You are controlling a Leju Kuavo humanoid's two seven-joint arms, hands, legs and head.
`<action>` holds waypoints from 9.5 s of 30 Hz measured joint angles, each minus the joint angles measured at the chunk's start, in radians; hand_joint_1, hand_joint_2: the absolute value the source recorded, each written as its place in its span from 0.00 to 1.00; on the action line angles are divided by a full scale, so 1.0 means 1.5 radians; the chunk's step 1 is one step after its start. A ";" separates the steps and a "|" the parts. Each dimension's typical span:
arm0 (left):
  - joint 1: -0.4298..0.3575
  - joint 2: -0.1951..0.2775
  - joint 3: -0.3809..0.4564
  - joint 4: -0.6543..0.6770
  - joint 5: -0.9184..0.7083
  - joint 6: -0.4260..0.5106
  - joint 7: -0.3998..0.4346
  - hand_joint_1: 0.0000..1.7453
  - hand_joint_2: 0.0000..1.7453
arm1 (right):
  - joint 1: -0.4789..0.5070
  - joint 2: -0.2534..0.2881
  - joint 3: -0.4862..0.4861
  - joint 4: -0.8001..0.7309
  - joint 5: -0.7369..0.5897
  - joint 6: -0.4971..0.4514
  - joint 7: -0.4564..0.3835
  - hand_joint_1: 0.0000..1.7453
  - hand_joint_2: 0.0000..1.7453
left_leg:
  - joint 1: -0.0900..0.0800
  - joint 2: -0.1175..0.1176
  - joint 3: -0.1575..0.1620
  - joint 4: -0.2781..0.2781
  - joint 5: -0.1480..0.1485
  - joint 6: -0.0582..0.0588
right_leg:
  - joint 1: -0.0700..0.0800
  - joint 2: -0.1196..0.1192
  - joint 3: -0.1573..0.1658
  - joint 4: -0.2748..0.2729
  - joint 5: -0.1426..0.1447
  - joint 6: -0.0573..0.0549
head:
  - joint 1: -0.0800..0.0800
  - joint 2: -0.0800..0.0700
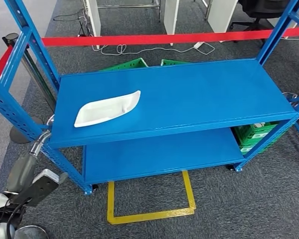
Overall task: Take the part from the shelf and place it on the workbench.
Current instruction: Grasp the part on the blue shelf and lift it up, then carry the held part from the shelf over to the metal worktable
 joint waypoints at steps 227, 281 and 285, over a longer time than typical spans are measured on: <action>0.041 0.039 -0.224 -0.002 -0.133 0.164 0.008 1.00 1.00 | 0.005 -0.004 0.020 -0.030 0.025 -0.058 0.013 0.00 0.00 | 0.005 -0.006 0.020 -0.012 0.003 -0.034 | -0.009 0.005 0.086 -0.146 0.076 -0.016 | 0.003 0.000; 0.032 0.041 -0.284 -0.018 -0.097 0.191 0.009 1.00 1.00 | 0.012 -0.039 0.040 -0.094 -0.025 -0.113 -0.004 0.00 0.00 | -0.010 0.039 0.020 -0.051 0.029 0.004 | -0.006 -0.010 0.018 -0.001 0.084 0.016 | 0.000 0.000; 0.033 0.041 -0.286 -0.020 -0.093 0.192 0.010 1.00 1.00 | 0.004 -0.043 0.045 -0.102 -0.006 -0.134 0.006 0.00 0.00 | -0.014 0.067 0.009 -0.036 0.037 -0.011 | -0.004 -0.052 0.149 -0.175 0.049 0.008 | 0.000 0.000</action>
